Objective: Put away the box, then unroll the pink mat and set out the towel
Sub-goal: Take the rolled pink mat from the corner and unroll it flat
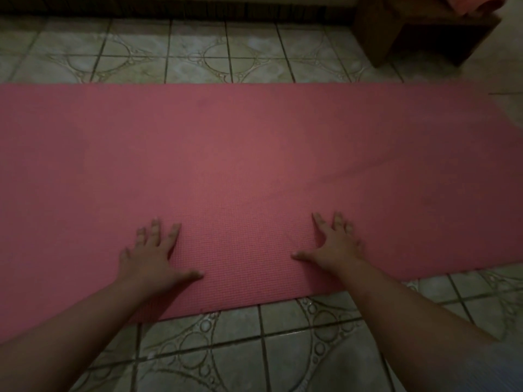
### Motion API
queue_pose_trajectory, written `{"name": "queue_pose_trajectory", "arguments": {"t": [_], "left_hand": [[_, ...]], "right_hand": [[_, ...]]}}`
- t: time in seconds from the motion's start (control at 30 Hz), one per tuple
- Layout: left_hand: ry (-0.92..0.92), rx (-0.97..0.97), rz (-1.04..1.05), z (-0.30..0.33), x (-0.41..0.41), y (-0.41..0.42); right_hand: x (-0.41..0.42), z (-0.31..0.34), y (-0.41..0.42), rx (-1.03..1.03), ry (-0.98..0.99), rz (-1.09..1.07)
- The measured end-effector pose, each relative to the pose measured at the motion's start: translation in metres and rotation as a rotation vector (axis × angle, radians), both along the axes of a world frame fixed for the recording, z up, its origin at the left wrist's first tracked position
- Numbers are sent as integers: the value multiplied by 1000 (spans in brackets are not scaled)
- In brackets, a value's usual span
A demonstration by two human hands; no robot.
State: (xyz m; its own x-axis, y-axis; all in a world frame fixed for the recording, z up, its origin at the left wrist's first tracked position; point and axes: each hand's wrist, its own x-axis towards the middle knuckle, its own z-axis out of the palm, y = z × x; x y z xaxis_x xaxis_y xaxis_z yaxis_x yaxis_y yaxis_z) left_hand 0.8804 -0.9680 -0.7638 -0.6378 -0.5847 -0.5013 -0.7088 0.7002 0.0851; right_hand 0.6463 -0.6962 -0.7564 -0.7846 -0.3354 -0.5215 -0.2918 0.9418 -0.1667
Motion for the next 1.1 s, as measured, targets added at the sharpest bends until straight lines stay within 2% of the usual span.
{"name": "queue_pose_trajectory", "arguments": {"t": [0.57, 0.73, 1.1], "left_hand": [[2, 6, 15, -1, -11, -3], [-16, -25, 113, 2, 4, -19], [-15, 20, 80, 2, -6, -39]], "right_hand": [[-15, 4, -6, 7, -22, 35], [-10, 12, -16, 1, 5, 1], [-15, 12, -36, 40, -17, 52]]}}
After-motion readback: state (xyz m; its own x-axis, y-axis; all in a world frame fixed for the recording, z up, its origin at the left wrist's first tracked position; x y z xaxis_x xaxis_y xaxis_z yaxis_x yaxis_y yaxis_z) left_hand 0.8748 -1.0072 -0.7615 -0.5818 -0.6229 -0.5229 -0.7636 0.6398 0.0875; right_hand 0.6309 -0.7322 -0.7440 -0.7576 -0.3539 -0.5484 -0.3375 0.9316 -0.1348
